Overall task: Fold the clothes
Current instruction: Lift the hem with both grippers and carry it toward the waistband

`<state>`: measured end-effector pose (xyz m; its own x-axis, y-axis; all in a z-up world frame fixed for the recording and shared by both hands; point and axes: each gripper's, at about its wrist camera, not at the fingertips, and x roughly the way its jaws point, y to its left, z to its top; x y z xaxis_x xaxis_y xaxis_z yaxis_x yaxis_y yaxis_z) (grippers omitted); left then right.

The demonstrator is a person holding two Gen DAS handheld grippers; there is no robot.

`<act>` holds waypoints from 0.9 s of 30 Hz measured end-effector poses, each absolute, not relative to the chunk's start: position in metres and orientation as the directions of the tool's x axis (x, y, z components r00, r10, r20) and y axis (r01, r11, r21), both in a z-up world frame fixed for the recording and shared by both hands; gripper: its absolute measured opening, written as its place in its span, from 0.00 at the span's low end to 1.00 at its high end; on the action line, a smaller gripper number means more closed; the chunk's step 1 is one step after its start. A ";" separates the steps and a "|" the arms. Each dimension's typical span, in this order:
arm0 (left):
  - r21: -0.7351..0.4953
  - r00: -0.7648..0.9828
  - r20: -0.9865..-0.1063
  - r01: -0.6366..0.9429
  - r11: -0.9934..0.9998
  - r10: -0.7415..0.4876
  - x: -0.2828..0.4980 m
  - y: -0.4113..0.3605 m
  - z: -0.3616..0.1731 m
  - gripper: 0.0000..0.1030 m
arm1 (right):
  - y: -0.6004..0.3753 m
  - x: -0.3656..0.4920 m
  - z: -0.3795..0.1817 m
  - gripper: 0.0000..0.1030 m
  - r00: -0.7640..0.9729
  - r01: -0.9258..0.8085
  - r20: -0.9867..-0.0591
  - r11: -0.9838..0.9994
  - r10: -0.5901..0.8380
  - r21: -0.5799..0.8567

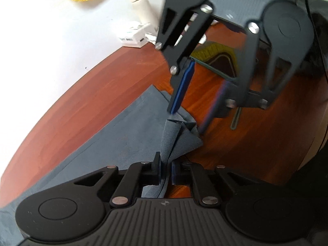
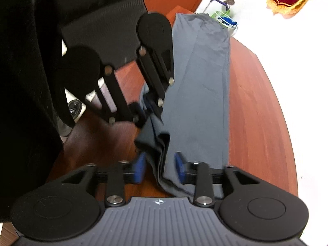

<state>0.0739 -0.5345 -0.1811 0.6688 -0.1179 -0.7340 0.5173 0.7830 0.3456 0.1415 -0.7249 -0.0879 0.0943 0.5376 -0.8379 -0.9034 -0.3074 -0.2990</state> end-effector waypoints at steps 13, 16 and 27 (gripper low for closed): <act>0.275 0.702 -0.697 0.454 0.848 -0.150 0.077 -0.507 -0.152 0.08 | -0.703 0.165 -0.127 0.52 0.160 -0.862 -0.833 -0.335 0.530 -0.379; 0.271 0.710 -0.688 0.443 0.855 -0.150 0.077 -0.501 -0.148 0.08 | -0.702 0.175 -0.129 0.42 0.163 -0.863 -0.843 -0.339 0.513 -0.374; 0.139 0.771 -0.622 0.279 0.950 -0.135 0.052 -0.444 -0.126 0.08 | -0.678 0.198 -0.093 0.06 0.231 -0.862 -0.791 -0.256 0.567 -0.436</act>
<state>0.0516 -0.4441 -0.1256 0.7713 -0.1355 -0.6218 0.2786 0.9504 0.1385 0.1981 -0.6779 -0.0931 0.2313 0.5671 -0.7905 -0.8625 -0.2565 -0.4363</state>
